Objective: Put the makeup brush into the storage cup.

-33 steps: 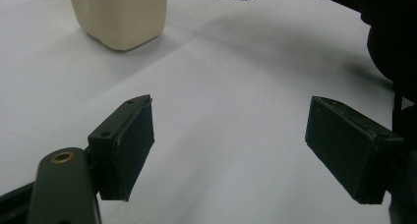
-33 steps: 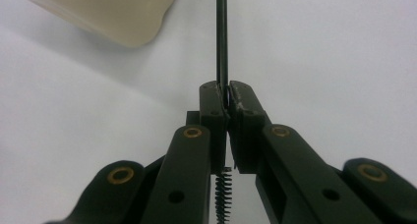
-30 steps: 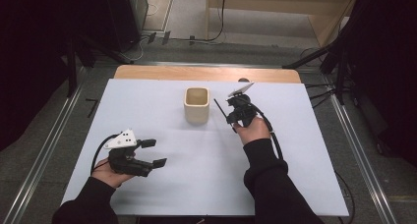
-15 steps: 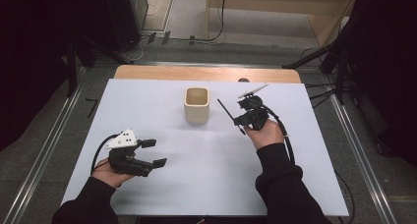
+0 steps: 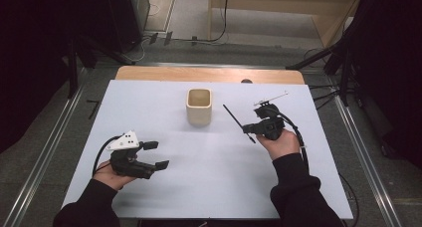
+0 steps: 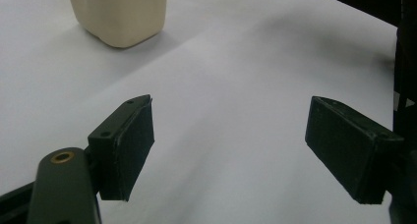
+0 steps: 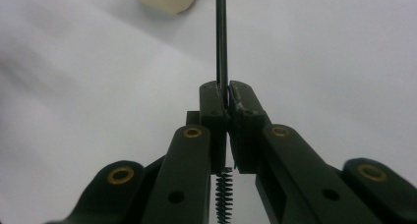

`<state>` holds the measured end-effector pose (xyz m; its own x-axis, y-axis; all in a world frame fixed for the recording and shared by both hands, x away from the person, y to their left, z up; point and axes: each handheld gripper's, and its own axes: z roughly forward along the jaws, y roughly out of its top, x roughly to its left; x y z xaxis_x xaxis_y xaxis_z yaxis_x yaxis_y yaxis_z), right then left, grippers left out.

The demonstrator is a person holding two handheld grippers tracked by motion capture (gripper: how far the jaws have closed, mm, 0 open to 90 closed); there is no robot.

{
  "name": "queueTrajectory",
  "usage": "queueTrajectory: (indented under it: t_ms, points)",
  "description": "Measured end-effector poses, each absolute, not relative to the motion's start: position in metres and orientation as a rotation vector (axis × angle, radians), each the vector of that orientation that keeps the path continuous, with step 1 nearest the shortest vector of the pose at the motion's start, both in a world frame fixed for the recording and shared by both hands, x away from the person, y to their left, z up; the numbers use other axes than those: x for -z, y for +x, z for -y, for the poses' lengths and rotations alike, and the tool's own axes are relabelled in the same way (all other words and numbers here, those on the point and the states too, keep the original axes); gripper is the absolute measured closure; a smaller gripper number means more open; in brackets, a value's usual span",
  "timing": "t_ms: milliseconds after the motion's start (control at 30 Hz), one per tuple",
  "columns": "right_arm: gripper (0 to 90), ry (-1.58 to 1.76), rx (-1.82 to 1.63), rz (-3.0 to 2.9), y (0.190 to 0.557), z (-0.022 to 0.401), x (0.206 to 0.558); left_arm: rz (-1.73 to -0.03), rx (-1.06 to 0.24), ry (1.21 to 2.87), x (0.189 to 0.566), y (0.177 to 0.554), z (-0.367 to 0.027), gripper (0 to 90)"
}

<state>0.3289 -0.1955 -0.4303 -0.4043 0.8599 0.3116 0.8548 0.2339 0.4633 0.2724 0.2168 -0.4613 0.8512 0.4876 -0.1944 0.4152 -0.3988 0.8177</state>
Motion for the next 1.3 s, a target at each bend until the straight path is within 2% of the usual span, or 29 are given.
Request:
queueTrajectory:
  t_ms: [433,900,1300]
  points:
    - [87.2,1.538,-1.067,-2.539,0.296,0.202,0.43,-0.667,-0.077,2.043,0.462,0.273,-0.216,18.9]
    - [87.2,1.395,-1.161,-2.67,0.291,0.2,0.442,-0.645,-0.077,2.047,0.461,0.275,-0.215,19.5]
    - [87.2,1.136,-1.231,-2.84,0.283,0.194,0.443,-0.653,0.067,2.087,0.46,0.28,-0.208,18.9]
